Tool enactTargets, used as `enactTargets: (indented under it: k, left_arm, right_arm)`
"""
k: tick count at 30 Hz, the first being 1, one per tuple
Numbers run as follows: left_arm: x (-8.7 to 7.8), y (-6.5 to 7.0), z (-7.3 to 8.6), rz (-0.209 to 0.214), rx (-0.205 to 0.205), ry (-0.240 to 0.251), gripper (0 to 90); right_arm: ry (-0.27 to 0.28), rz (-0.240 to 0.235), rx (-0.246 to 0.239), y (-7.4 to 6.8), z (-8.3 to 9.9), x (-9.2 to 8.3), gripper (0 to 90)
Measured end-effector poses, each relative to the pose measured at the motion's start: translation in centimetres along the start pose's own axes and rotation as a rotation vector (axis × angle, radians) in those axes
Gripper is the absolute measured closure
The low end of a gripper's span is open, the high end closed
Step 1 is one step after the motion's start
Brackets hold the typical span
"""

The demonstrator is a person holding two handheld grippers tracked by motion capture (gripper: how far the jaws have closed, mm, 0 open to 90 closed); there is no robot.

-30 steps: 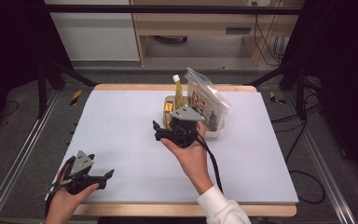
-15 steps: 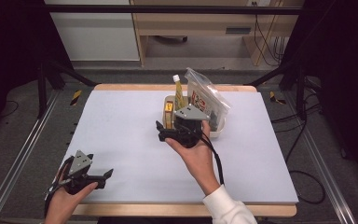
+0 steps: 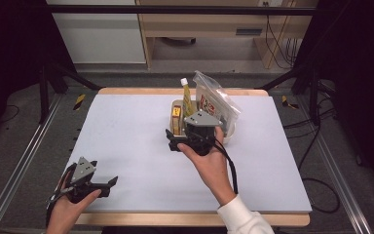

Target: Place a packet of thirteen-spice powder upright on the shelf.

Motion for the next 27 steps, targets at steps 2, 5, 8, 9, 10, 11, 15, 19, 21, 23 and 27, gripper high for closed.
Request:
enactTargets:
  k: [2,5,8,9,10,11,15,19,21,23,27]
  left_arm:
    - [0.0,0.0,0.0,0.001,0.000,0.000,6.7]
    - [0.0,0.0,0.0,0.001,0.000,0.000,6.5]
    - [0.0,0.0,0.0,0.000,0.000,0.000,6.5]
    - [0.0,0.0,0.0,0.000,0.000,0.001,6.4]
    - [0.0,0.0,0.0,0.000,0.000,0.001,6.4]
    - [0.0,0.0,0.0,0.000,0.000,0.001,6.4]
    - [0.0,0.0,0.0,0.000,0.000,0.002,6.3]
    - [0.0,0.0,0.0,0.001,-0.001,0.002,6.3]
    - [0.0,0.0,0.0,0.001,0.000,0.001,6.3]
    - [0.0,0.0,0.0,0.001,0.000,0.001,6.3]
    - [0.0,0.0,0.0,0.001,-0.001,0.001,6.3]
  right_arm:
    - [-0.001,0.005,-0.004,0.2,0.1,-0.2,7.7]
    - [0.000,0.009,-0.004,0.4,0.1,-0.5,7.5]
    - [-0.003,0.010,-0.007,0.5,0.2,-0.8,7.4]
    - [-0.003,0.011,-0.011,0.6,0.2,-0.9,7.3]
    - [-0.004,0.013,-0.015,0.6,0.2,-1.0,7.3]
    - [-0.004,0.014,-0.013,0.7,0.2,-1.1,7.2]
    - [-0.013,0.019,-0.020,1.0,0.5,-1.6,7.1]
    - [-0.019,0.021,-0.032,1.2,0.8,-2.1,6.8]
    - [-0.025,0.022,-0.038,1.3,1.1,-2.4,6.7]
    - [-0.027,0.024,-0.040,1.5,1.3,-2.6,6.6]
    - [-0.030,0.032,-0.040,1.9,1.7,-3.1,6.6]
Point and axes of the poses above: each handheld gripper's, and its own axes: x roughly forward along the jaws, z roughly out of its underside, y roughly to its right, the point moved 10 cm from there along x, roughly forward along the jaws, and after that the axes turned 10 degrees about -y, right-handed, at the moved point
